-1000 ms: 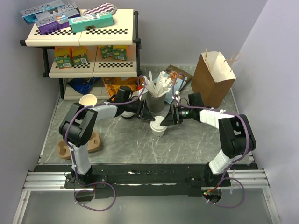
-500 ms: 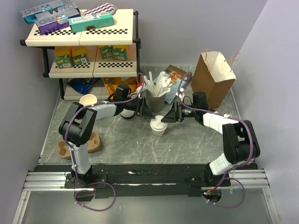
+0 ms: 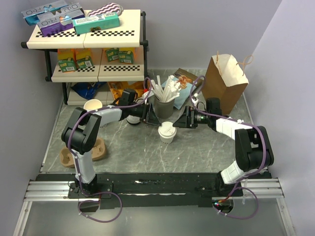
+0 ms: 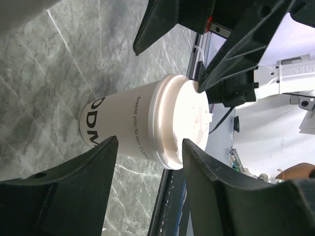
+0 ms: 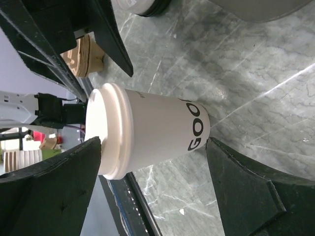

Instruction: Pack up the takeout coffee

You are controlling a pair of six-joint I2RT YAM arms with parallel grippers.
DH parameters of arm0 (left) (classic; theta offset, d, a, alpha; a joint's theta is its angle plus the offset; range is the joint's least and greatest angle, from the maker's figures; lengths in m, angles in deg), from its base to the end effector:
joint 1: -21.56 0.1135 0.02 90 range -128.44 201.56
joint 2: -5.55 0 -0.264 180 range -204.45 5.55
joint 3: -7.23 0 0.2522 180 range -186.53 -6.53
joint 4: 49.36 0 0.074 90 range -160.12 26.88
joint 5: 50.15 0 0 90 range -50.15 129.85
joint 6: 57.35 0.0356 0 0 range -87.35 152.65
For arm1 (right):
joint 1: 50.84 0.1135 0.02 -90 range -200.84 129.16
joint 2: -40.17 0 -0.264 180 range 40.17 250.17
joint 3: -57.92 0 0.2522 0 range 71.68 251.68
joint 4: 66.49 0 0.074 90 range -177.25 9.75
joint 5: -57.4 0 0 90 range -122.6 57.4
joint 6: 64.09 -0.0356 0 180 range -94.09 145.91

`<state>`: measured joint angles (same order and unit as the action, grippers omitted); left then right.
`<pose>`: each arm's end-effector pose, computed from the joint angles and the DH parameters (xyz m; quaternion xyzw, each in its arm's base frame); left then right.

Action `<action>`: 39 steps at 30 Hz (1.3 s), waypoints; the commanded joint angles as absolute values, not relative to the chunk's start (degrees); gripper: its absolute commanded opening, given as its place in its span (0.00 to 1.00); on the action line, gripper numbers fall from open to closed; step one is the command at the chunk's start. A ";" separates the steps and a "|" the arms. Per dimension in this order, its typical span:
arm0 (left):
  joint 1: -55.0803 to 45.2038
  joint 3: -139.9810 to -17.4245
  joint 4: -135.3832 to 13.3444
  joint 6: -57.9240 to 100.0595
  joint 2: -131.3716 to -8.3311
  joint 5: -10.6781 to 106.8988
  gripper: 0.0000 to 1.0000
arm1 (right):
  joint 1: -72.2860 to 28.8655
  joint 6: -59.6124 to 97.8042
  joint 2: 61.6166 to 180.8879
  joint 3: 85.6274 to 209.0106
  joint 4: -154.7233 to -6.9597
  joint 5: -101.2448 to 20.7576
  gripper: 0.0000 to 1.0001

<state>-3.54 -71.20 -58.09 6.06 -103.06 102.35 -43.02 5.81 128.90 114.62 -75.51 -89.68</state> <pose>0.3422 -0.1952 0.1801 0.2137 0.7742 -0.5820 0.1277 0.2915 0.0702 0.1824 -0.1113 0.8161 0.5098 0.2483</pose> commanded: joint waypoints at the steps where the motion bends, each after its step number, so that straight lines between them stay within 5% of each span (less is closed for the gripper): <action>1: -3.49 -70.35 -58.20 7.68 -100.97 102.96 0.60 | -43.28 6.66 131.57 115.89 -75.41 -90.79 0.91; 20: -3.49 -70.61 -60.92 8.74 -107.38 95.22 0.53 | -43.19 8.60 135.53 114.49 -79.89 -83.41 0.84; 28: -3.49 -72.54 -61.62 10.15 -105.89 98.12 0.54 | -44.51 4.20 128.77 113.17 -67.68 -98.25 0.95; 39: -3.49 -73.15 -61.45 10.06 -105.71 99.09 0.54 | -44.86 16.33 126.30 113.87 -84.63 -97.92 0.93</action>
